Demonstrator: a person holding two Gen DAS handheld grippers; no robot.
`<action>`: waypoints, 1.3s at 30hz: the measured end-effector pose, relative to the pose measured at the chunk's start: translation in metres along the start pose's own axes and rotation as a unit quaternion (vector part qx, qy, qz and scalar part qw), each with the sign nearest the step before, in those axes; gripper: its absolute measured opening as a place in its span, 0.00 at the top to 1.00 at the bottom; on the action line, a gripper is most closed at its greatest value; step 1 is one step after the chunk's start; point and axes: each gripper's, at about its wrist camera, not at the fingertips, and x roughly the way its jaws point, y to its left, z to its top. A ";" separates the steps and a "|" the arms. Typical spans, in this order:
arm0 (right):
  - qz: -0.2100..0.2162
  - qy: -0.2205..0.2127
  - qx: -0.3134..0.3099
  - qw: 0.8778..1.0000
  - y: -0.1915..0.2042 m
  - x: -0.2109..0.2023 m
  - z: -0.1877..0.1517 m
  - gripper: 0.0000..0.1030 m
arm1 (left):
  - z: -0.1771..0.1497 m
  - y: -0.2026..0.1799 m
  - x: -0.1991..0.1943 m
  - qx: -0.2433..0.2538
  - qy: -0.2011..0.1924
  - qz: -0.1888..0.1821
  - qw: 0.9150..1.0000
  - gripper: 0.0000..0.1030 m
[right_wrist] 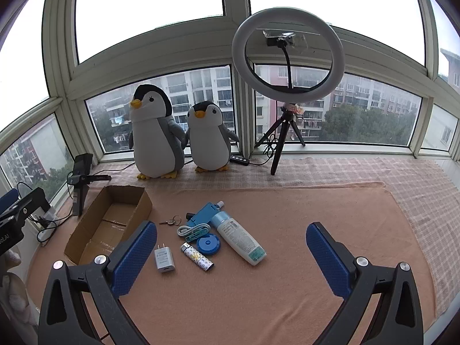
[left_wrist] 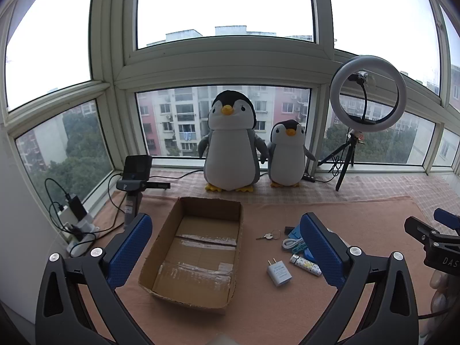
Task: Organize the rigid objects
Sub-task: 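Move the right gripper toward the white lotion bottle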
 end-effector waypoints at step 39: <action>-0.137 0.028 0.092 0.986 0.001 0.016 -0.001 0.00 | -0.003 0.008 0.014 -0.010 0.016 0.009 1.000 0.01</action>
